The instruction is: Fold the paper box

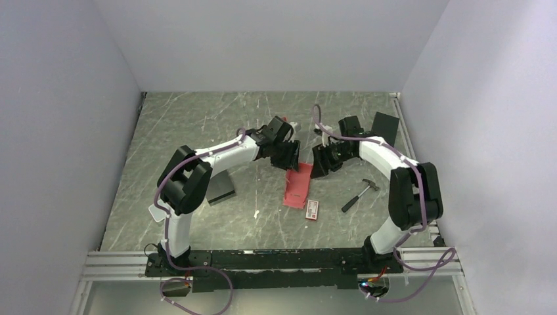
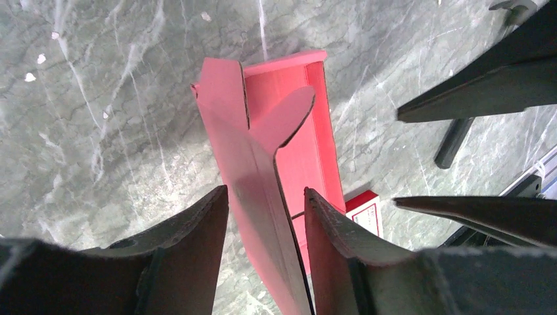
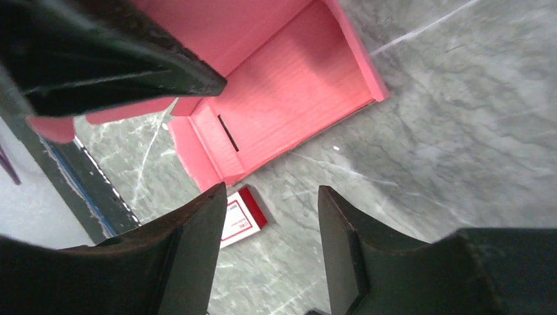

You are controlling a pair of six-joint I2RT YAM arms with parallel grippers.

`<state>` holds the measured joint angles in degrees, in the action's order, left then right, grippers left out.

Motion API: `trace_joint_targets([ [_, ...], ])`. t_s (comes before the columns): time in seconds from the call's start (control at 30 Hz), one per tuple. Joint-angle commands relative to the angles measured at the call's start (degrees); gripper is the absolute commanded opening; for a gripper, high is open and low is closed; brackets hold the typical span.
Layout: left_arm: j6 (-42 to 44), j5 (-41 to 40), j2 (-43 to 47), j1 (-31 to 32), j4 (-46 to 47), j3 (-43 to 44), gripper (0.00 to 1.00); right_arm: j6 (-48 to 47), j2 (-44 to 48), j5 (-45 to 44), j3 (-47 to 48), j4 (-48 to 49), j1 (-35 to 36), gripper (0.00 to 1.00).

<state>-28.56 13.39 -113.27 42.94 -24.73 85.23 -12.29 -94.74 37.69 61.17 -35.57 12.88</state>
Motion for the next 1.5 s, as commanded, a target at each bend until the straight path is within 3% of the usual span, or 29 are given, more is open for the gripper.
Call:
trace_joint_targets([
  [0.0,1.49,-0.36,0.92,-0.06,0.26,2.2,0.52,-10.76,6.07,2.57,2.09,-0.5,-1.21,0.6],
  [0.1,1.35,-0.33,1.82,-0.15,1.7,1.66,0.55,-16.44,7.09,4.0,0.73,4.51,-1.11,0.66],
  [0.23,0.78,-0.83,3.54,-0.33,2.8,0.71,0.6,-33.01,7.52,10.62,-3.73,12.5,-0.71,0.72],
  [0.37,-0.8,-0.77,7.43,-1.14,7.15,-3.26,0.66,-40.5,3.71,7.51,-3.77,16.73,2.09,0.74],
  [0.47,-2.07,-0.59,11.33,-1.81,11.39,-7.25,0.72,-38.09,-0.21,5.51,-1.64,18.05,3.19,0.71],
  [0.77,-3.29,-3.64,21.72,-2.86,15.35,-16.83,0.73,-30.11,-6.47,-4.2,1.82,23.24,4.39,0.63],
  [1.13,-5.33,-5.6,33.16,-3.46,16.84,-28.95,0.73,-34.19,-8.85,-12.23,0.62,26.06,7.83,0.53],
  [1.37,-7.43,-6.96,39.05,-3.5,17.39,-35.52,0.74,-35.72,-9.61,-14.74,-0.55,26.07,8.42,0.31],
  [1.47,-8.26,-7.23,41.02,-3.59,17.61,-37.8,0.74,-36.11,-9.43,-15.29,-1.34,26.44,8.47,0.34],
])
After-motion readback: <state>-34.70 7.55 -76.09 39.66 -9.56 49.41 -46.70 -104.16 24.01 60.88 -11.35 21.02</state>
